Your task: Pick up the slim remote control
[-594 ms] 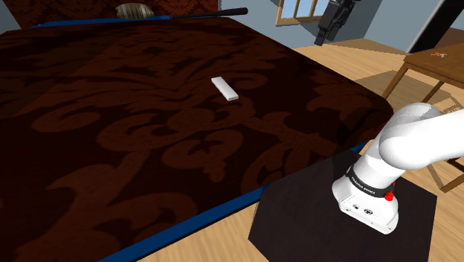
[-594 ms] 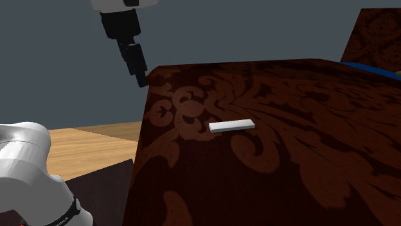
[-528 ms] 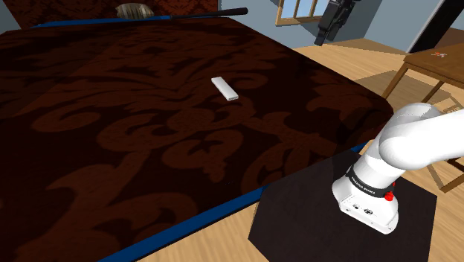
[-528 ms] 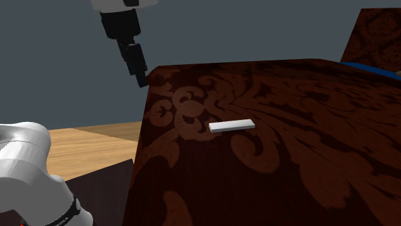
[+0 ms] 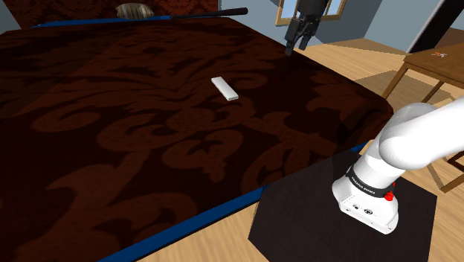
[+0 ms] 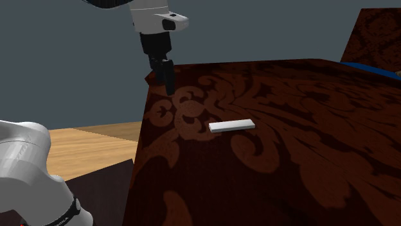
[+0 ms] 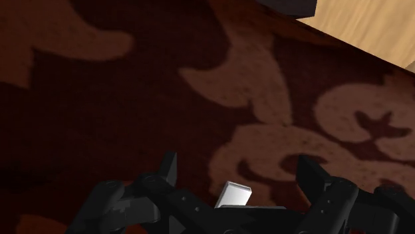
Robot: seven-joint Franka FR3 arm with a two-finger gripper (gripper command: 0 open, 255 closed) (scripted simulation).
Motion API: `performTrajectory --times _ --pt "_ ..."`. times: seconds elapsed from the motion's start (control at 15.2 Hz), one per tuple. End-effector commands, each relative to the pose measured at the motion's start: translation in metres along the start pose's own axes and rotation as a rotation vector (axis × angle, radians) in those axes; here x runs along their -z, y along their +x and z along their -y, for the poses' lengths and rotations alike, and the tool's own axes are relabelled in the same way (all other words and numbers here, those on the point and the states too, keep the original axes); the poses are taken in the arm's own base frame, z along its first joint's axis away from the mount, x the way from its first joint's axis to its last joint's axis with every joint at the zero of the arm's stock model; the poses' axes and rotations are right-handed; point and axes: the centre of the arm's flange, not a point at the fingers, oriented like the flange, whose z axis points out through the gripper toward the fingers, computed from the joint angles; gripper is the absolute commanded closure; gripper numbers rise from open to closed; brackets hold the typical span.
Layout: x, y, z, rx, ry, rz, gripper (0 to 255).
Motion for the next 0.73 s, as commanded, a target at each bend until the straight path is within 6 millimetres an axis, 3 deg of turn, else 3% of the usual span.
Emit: performTrajectory --times 0.0,0.66 --pt "-0.017 0.023 0.004 -0.01 -0.005 0.004 0" --pt "-0.1 0.131 0.018 -0.061 -0.029 0.034 0"
